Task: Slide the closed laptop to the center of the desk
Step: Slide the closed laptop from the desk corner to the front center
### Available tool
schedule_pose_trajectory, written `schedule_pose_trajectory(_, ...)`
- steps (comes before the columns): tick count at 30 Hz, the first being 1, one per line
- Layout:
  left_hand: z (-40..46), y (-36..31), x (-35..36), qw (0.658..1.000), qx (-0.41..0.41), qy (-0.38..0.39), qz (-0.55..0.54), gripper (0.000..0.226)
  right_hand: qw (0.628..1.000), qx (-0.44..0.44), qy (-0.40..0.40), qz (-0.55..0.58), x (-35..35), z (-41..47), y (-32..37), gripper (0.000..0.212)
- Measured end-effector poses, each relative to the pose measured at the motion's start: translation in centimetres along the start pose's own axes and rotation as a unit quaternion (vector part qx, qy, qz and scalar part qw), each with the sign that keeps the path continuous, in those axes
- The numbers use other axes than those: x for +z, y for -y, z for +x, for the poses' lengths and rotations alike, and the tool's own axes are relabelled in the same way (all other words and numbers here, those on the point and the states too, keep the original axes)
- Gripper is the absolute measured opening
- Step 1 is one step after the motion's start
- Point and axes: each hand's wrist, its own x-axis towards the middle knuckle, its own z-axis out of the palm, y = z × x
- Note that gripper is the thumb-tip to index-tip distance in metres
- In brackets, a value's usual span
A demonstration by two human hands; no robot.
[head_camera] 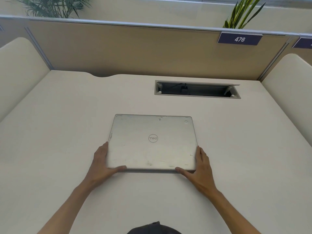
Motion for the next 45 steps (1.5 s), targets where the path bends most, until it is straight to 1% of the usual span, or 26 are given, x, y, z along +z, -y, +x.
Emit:
schedule_pose_trajectory(2,-0.8,0.8,-0.2,1.0,0.005,0.018,0.025,0.127,1.0,-0.008,0.004,-0.013,-0.1,-0.1,0.0,0.135)
schedule_pose_trajectory(3,-1.0,1.0,-0.3,0.999,0.004,0.019,0.025,0.126,1.0,-0.008,0.006,-0.016,-0.3,-0.1,0.0,0.138)
schedule_pose_trajectory(7,-1.2,0.7,-1.1,0.999,0.037,-0.006,0.007,0.099,1.0,-0.006,0.007,-0.025,-0.4,0.1,0.1,0.144)
schedule_pose_trajectory(11,-1.0,0.4,-1.1,0.999,0.044,-0.015,-0.002,0.097,1.0,-0.002,-0.002,-0.023,-0.3,0.2,0.0,0.143)
schedule_pose_trajectory(15,-0.9,0.7,-0.9,0.999,0.032,-0.005,-0.018,0.104,1.0,-0.006,-0.009,-0.026,-0.2,0.2,0.1,0.141)
schedule_pose_trajectory(18,-0.9,0.9,-0.7,1.0,0.019,-0.014,-0.018,0.108,1.0,-0.005,-0.012,-0.019,-0.2,0.3,0.2,0.138)
schedule_pose_trajectory(25,-0.7,0.7,0.0,0.998,0.014,-0.063,0.009,0.1,0.999,0.007,-0.037,-0.01,0.0,0.6,0.7,0.132)
schedule_pose_trajectory(29,-0.7,0.9,0.0,0.997,0.017,-0.075,0.005,0.101,0.999,0.003,-0.033,-0.008,0.0,0.6,0.9,0.132)
schedule_pose_trajectory(33,-0.7,1.3,0.1,0.998,0.014,-0.062,0.019,0.104,0.999,0.005,-0.029,-0.019,0.0,0.6,0.8,0.132)
schedule_pose_trajectory(37,-0.7,1.3,0.3,0.997,0.026,-0.055,0.044,0.101,0.999,0.004,-0.023,-0.042,0.0,0.2,0.9,0.13)
schedule_pose_trajectory(40,-0.9,0.9,0.2,0.998,0.019,-0.047,0.041,0.107,0.998,0.003,-0.023,-0.057,0.1,0.1,1.2,0.13)
schedule_pose_trajectory(43,-0.7,0.4,-0.3,0.999,0.006,-0.039,0.0,0.124,0.998,0.007,-0.022,-0.051,0.0,0.2,1.1,0.131)
schedule_pose_trajectory(45,-0.5,0.3,-0.4,0.999,0.007,-0.032,-0.005,0.126,0.999,0.007,-0.022,-0.048,-0.2,0.1,1.3,0.134)
